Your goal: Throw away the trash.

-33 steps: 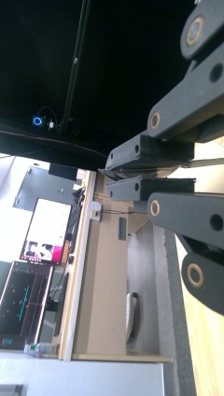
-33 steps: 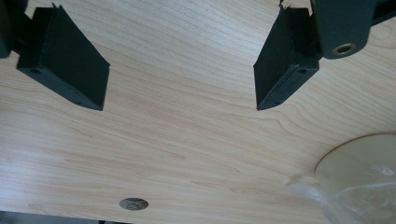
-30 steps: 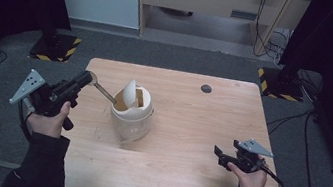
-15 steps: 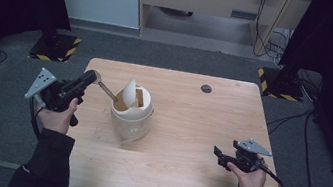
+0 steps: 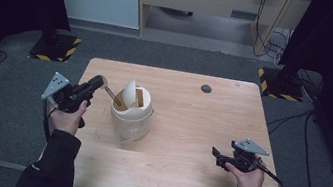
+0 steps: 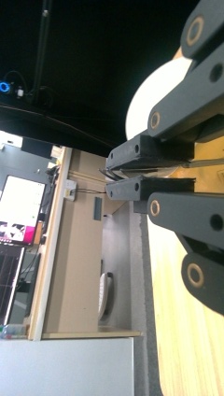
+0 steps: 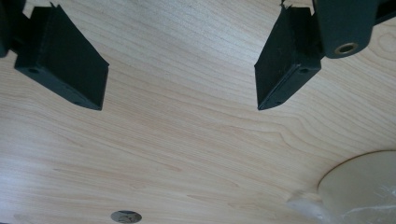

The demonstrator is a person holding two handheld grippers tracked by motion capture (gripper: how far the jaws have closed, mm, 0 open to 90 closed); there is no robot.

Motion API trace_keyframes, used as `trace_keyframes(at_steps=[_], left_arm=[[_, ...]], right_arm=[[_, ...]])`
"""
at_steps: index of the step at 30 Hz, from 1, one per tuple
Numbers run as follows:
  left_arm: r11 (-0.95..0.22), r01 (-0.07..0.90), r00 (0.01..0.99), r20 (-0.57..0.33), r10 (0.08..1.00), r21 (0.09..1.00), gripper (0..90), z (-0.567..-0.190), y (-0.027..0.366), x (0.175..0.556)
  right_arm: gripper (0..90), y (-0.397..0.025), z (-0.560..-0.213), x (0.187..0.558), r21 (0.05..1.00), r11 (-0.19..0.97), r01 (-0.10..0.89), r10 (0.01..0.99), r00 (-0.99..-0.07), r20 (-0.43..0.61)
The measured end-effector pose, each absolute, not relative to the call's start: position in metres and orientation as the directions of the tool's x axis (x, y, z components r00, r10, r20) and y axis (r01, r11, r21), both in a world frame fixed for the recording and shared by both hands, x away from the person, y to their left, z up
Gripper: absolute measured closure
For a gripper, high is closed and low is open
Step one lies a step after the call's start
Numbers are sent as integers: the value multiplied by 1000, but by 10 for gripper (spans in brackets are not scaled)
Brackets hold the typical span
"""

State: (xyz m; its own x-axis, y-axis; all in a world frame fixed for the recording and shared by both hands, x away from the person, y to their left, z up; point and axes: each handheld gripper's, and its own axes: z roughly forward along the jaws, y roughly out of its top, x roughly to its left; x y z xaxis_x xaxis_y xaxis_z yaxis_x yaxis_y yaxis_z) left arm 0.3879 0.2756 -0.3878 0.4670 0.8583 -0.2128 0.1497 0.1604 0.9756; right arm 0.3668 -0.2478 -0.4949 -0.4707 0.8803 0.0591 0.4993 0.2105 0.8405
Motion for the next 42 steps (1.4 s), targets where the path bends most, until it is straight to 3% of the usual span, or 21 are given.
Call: trace_keyframes(at_steps=[13, 15, 23, 30, 37, 42], left_arm=[[116, 252, 499, -232, 835, 961, 824, -417, 254, 402], [107, 266, 511, -234, 827, 958, 732, -422, 252, 405], [97, 265, 499, -223, 837, 959, 534, -429, 266, 392], [49, 283, 437, -174, 883, 958, 288, -442, 292, 375], [-87, 454, 383, -106, 918, 887, 218, -477, 310, 364], [-126, 605, 354, -123, 927, 786, 188, -505, 314, 367]], right_arm=[[176, -247, -495, 367, 841, 216, 496, 877, -476, 56], [176, -247, -494, 367, 842, 212, 496, 878, -475, 58], [174, -247, -495, 368, 845, 200, 497, 876, -476, 73], [173, -251, -497, 368, 838, 198, 509, 884, -462, 72], [169, -253, -499, 370, 830, 208, 518, 886, -460, 65], [163, -257, -500, 371, 824, 206, 528, 892, -447, 64]])
